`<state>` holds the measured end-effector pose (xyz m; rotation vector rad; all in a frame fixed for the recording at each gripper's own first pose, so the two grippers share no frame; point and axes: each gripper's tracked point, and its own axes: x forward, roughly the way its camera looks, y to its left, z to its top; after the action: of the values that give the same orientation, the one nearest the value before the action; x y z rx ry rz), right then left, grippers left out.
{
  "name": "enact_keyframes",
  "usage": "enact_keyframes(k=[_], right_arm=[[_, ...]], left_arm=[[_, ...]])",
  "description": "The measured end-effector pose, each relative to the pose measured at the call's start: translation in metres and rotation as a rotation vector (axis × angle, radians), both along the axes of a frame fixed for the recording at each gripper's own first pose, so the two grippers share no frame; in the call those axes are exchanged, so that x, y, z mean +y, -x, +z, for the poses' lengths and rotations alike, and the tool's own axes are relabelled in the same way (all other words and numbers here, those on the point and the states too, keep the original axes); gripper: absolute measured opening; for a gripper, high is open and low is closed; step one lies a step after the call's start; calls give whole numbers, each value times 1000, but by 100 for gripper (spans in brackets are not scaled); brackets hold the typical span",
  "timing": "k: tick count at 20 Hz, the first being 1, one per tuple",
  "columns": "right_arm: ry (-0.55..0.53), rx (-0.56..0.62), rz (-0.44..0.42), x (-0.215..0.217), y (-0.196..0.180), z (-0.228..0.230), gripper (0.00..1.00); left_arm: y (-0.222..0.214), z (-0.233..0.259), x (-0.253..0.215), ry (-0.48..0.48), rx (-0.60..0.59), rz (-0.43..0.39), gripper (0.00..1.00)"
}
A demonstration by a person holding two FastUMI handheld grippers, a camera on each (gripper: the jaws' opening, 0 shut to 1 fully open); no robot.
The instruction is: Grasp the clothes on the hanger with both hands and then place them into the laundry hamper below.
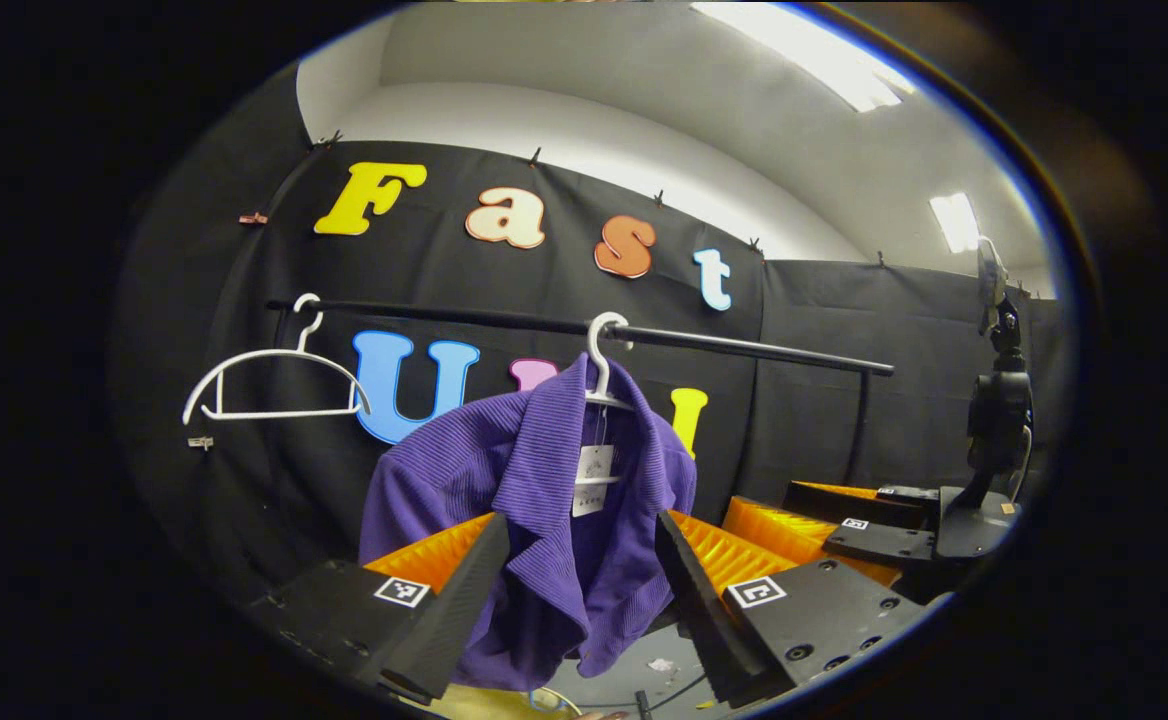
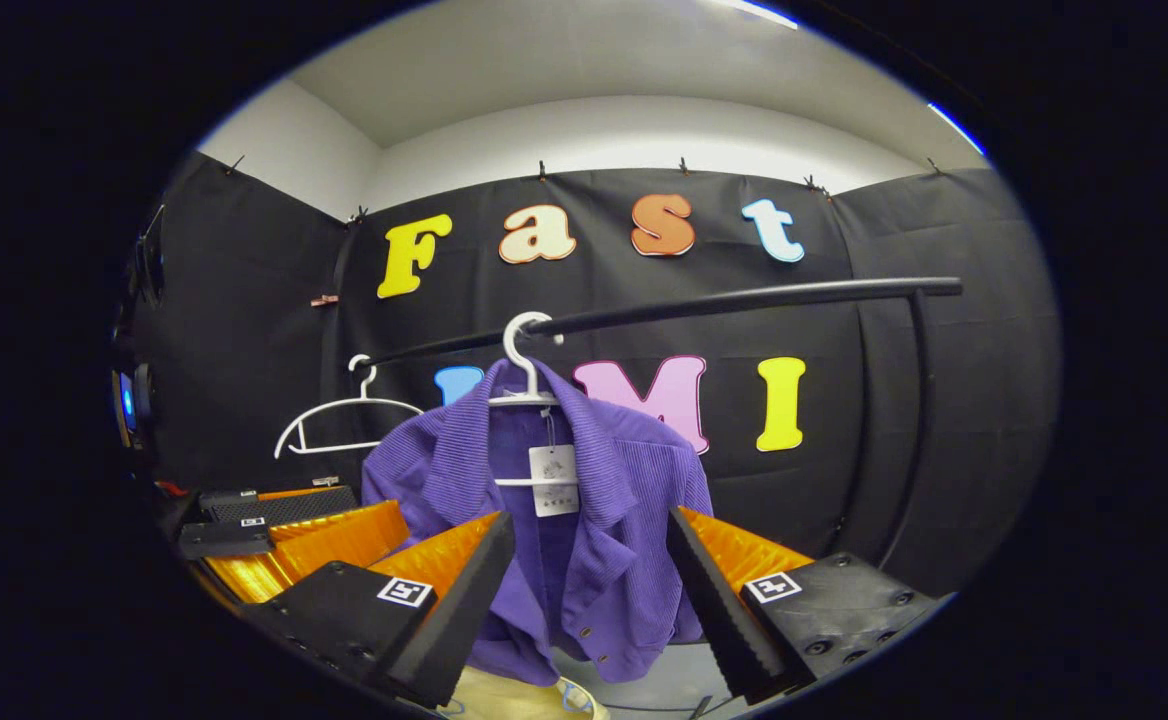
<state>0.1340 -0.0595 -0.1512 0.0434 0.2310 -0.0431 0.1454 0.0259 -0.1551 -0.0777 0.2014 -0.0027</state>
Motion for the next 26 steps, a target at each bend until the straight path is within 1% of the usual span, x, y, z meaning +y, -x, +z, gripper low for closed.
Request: enact_keyframes(k=[2, 3, 5, 8, 11, 14, 17, 18, 19, 20, 22, 23, 24, 26], right_arm=[[-17, 37, 53, -1, -17, -21, 95], [-30, 52, 71, -2, -25, -29, 92], [-59, 85, 97, -2, -38, -49, 92], [-100, 134, 131, 0, -52, -73, 92], [-120, 154, 161, 4, -61, -83, 91], [-128, 152, 171, 4, -64, -84, 90], [-120, 159, 156, -4, -63, -85, 90], [-126, 161, 151, -6, -63, -86, 90], [-133, 161, 147, -6, -64, -86, 90], [-136, 161, 148, -5, -63, -86, 90], [-120, 159, 161, 0, -63, -87, 90], [-114, 162, 169, 3, -65, -88, 89], [-116, 163, 183, 10, -67, -89, 87], [-122, 174, 195, 17, -74, -95, 86]], left_arm=[[-24, -17, -1, 6, 14, 33, 92], [-32, -24, 0, 4, 21, 53, 92], [-48, -42, 7, -7, 51, 91, 92], [-61, -66, 18, -12, 95, 145, 92], [-70, -82, 24, 10, 130, 174, 91], [-83, -83, 25, 23, 109, 201, 92], [-100, -89, 30, 9, 99, 241, 91], [-105, -96, 30, 2, 112, 244, 90], [-109, -101, 27, -3, 119, 229, 89], [-112, -104, 24, -4, 122, 210, 85], [-112, -103, 34, -12, 108, 237, 57], [-110, -101, 36, -8, 106, 239, 46], [-109, -101, 35, 1, 109, 235, 28], [-105, -101, 38, 18, 119, 230, 23]])
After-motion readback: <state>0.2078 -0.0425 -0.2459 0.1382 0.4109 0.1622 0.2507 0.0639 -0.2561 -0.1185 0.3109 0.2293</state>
